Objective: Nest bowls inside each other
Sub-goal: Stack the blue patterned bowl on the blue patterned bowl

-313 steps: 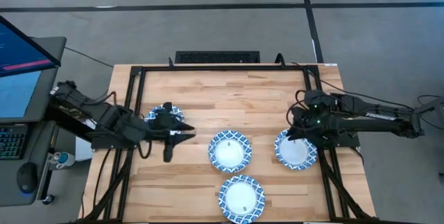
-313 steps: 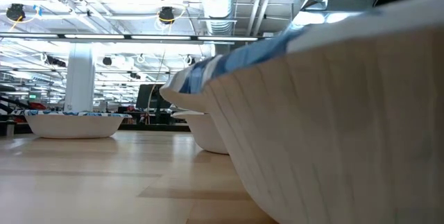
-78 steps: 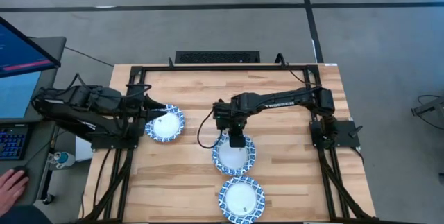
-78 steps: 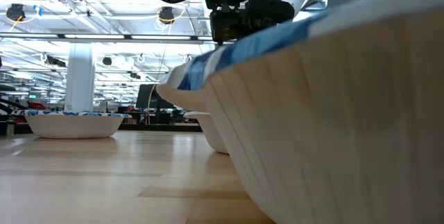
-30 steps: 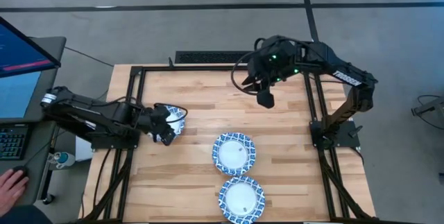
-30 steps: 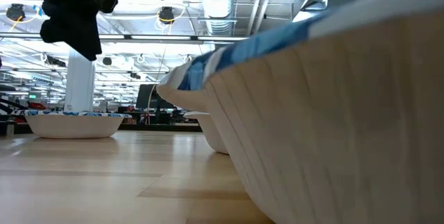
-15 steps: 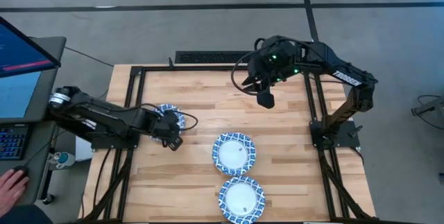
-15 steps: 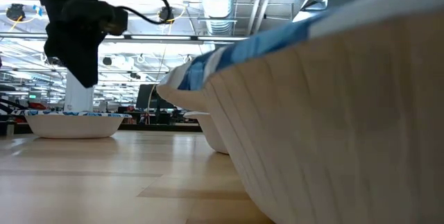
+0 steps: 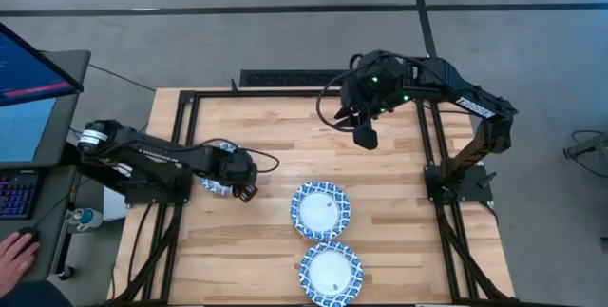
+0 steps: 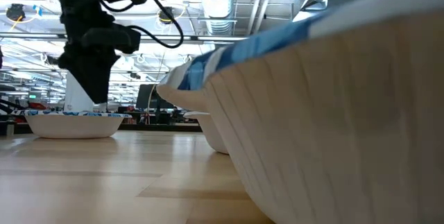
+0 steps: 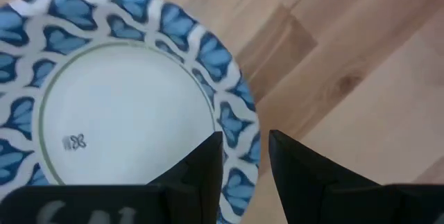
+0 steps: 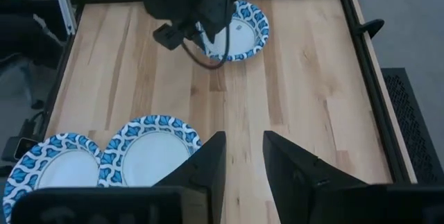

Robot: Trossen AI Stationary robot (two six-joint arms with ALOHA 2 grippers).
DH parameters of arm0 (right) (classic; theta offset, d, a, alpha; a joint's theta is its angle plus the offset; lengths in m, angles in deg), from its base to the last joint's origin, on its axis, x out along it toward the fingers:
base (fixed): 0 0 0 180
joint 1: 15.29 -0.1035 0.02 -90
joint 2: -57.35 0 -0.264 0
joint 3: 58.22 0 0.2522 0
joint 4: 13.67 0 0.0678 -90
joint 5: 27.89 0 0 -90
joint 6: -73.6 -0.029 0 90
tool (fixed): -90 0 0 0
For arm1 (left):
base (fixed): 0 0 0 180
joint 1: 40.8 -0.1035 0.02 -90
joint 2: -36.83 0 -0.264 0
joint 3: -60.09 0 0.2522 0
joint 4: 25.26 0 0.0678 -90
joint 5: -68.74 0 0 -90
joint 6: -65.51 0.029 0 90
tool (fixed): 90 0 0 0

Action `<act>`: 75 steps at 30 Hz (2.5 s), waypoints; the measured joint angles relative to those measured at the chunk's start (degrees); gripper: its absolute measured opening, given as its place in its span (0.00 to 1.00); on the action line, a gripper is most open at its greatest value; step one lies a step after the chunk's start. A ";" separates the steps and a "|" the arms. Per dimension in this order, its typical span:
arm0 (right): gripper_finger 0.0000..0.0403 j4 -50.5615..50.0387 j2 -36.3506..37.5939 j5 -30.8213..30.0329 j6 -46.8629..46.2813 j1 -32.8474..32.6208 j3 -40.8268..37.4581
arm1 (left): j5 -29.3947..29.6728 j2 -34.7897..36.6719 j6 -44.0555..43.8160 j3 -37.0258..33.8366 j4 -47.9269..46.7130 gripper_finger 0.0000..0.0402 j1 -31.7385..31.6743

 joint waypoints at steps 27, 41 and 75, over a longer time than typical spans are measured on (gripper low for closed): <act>0.29 -2.40 0.00 0.00 0.13 0.00 -0.02 | -11.44 -0.38 -0.01 -5.66 6.72 0.27 -9.06; 0.29 -2.40 0.00 0.00 0.61 0.00 -0.02 | -11.77 -0.35 2.17 -6.32 13.47 0.27 -8.96; 0.29 -1.20 2.71 0.37 4.02 -1.23 -0.33 | -18.58 -13.68 7.48 -4.92 25.95 0.27 -8.99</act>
